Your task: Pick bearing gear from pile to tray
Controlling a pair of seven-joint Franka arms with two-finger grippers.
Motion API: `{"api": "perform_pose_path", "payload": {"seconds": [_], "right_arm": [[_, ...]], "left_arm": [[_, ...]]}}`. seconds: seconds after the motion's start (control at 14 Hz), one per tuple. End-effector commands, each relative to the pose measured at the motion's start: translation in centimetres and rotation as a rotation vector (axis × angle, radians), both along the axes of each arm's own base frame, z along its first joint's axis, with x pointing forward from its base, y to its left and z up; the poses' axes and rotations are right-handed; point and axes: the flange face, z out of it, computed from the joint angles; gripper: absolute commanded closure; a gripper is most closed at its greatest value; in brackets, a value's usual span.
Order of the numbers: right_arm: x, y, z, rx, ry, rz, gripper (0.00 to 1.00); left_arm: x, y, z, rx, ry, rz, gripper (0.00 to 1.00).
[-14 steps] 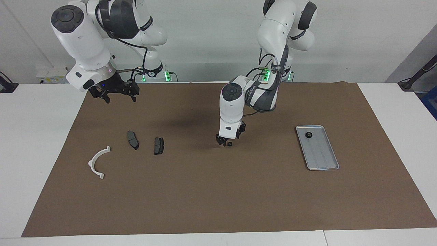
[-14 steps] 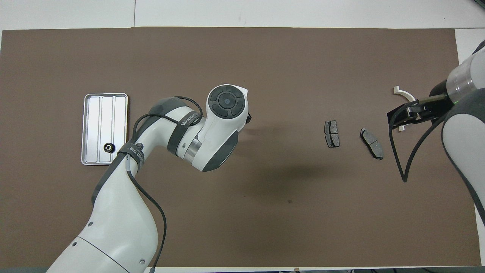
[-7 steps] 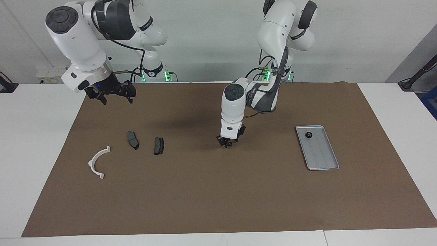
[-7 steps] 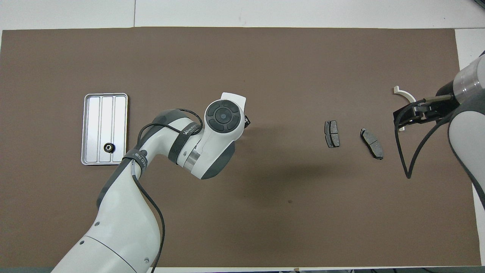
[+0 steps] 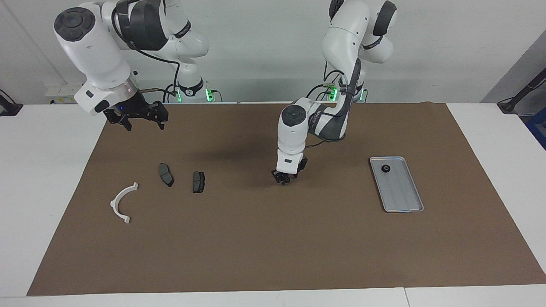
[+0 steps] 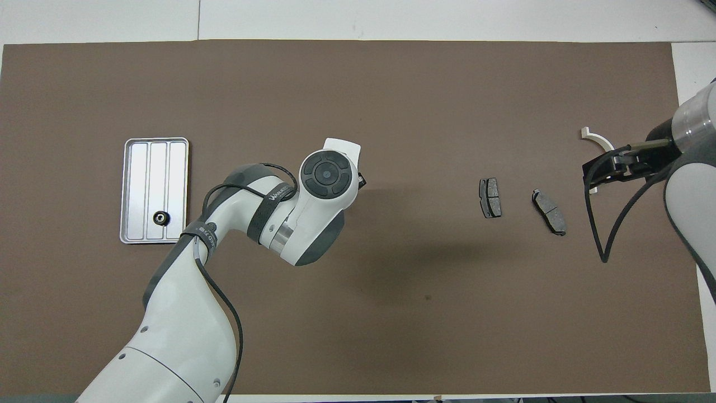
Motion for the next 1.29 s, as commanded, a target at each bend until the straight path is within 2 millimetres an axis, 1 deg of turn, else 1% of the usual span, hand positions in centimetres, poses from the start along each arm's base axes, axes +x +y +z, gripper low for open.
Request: {"api": "perform_pose_path", "payload": {"seconds": [0.0,0.14,0.21,0.29,0.43,0.5,0.57,0.64,0.72,0.86,0.93,1.0,1.15,1.22], "right_arm": [[-0.4,-0.2,0.3,0.007,-0.016,-0.012,0.00],[-0.4,-0.1,0.2,0.007,-0.012,-0.009,0.00],[-0.4,-0.2,0.3,0.008,-0.015,-0.006,0.00],[-0.4,-0.3,0.3,0.008,-0.015,0.008,0.00],[-0.4,-0.4,0.3,0.009,-0.015,0.019,0.00],[-0.3,-0.4,0.2,0.007,-0.013,0.022,0.00],[-0.4,-0.4,0.2,0.003,-0.012,0.024,0.00],[-0.4,-0.4,0.2,0.001,-0.012,0.021,0.00],[-0.4,-0.4,0.2,-0.002,-0.014,0.020,0.00],[-0.4,-0.7,0.2,-0.003,-0.014,0.008,0.00],[-0.4,-0.9,0.2,-0.003,-0.014,0.000,0.00],[-0.4,-1.4,0.2,-0.005,-0.014,-0.009,0.00],[-0.5,-1.8,0.3,-0.009,-0.016,-0.024,0.00],[-0.5,-2.4,0.4,-0.011,-0.017,-0.038,0.00]], "left_arm": [[-0.5,0.9,0.8,0.019,-0.002,0.013,1.00],[0.1,1.0,1.9,0.038,0.016,0.017,1.00],[1.0,1.7,2.7,0.059,0.030,0.027,1.00],[1.7,2.7,3.5,0.067,0.033,0.038,1.00],[2.7,5.8,5.8,0.058,0.022,0.023,1.00],[3.0,8.1,7.3,0.061,0.028,0.004,1.00],[3.1,10.9,8.6,0.065,0.039,-0.027,1.00],[3.3,14.0,9.9,0.060,0.047,-0.050,1.00],[3.9,17.3,10.6,0.057,0.051,-0.081,1.00],[5.6,21.8,10.6,0.054,0.049,-0.137,1.00],[6.2,23.8,10.5,0.050,0.050,-0.163,1.00],[6.8,26.0,10.5,0.045,0.051,-0.189,1.00],[7.8,31.2,9.8,0.045,0.035,-0.289,1.00],[8.0,33.1,9.2,0.046,0.026,-0.317,1.00]]}}
